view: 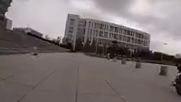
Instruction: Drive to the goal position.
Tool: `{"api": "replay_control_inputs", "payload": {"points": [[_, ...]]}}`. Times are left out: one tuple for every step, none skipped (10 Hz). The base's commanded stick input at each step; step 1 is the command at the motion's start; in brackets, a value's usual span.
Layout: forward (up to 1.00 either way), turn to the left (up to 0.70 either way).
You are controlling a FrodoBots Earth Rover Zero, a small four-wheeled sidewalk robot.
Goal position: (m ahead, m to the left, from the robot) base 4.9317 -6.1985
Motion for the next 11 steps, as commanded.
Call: {"api": "replay_control_inputs", "payload": {"points": [[0.7, 0.0], [0.7, 0.0], [0.7, 0.0], [0.7, 0.0], [0.7, 0.0], [0.7, 0.0], [0.7, 0.0], [0.7, 0.0], [0.7, 0.0], [0.7, 0.0], [0.7, -0.01]]}}
